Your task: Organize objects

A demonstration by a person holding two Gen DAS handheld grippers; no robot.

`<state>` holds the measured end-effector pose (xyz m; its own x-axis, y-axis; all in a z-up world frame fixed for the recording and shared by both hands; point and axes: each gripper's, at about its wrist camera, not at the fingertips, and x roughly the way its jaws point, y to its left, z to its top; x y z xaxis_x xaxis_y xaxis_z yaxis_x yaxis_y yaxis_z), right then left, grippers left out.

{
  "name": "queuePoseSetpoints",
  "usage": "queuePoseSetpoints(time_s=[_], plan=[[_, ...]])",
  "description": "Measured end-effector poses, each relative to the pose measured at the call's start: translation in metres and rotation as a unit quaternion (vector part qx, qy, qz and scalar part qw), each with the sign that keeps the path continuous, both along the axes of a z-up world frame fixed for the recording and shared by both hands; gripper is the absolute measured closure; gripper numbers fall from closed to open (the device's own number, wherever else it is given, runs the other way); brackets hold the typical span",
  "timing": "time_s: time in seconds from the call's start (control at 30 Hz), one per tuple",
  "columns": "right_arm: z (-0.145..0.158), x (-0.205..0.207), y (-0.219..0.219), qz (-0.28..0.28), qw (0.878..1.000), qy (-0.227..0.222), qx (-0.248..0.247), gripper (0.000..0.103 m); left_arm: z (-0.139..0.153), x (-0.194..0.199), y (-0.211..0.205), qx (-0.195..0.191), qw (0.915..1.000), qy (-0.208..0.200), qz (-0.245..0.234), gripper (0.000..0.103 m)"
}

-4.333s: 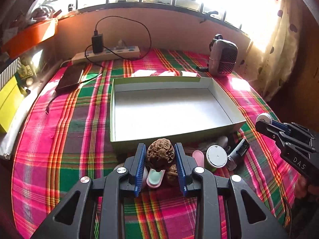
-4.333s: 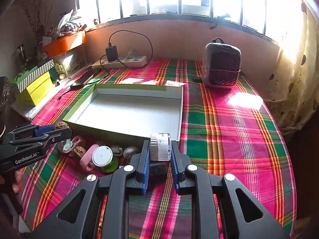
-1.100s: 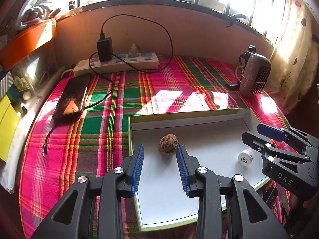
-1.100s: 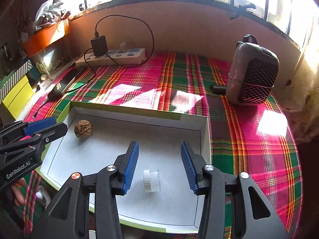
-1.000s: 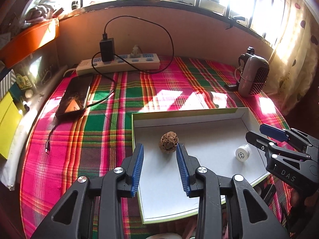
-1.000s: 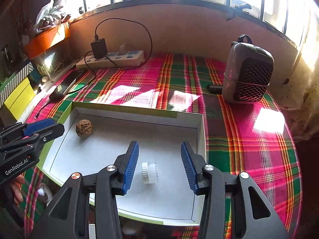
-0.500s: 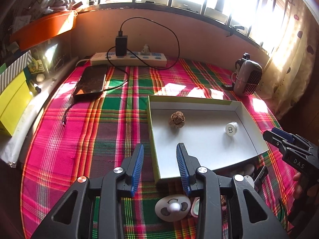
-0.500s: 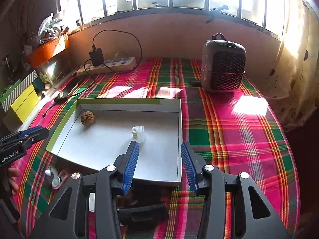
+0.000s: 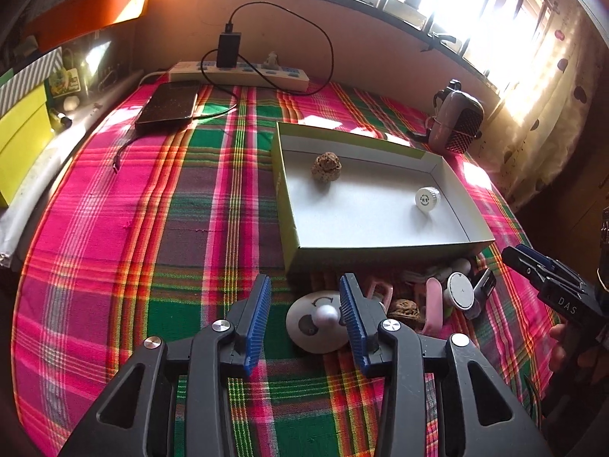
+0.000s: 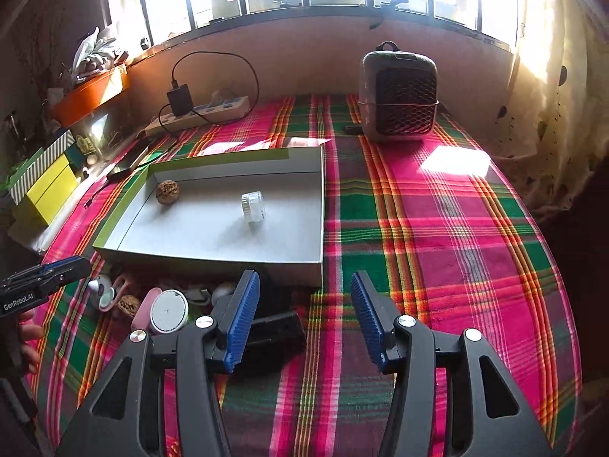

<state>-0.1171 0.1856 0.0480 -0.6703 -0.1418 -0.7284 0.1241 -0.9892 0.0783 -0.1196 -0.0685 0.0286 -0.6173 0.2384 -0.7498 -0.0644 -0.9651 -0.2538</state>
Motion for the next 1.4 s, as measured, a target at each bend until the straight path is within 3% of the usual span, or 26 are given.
queuePoseSetpoints(time_s=[0.3,1.07,1.4], plan=[[-0.003,0.01,0.003,-0.005,1.0,-0.001,-0.005,0.052,-0.008,0.002,0.009,0.013,0.9996,-0.012,-0.021,0.067],[-0.013,0.022,-0.019,-0.009,1.0,-0.02,-0.004,0.052,-0.02,0.003,0.006,0.013,0.9995,-0.021,-0.018,0.063],[-0.02,0.012,-0.031,-0.061,0.998,-0.029,0.0,0.052,-0.021,0.006,0.008,0.001,0.9997,-0.014,-0.019,0.063]])
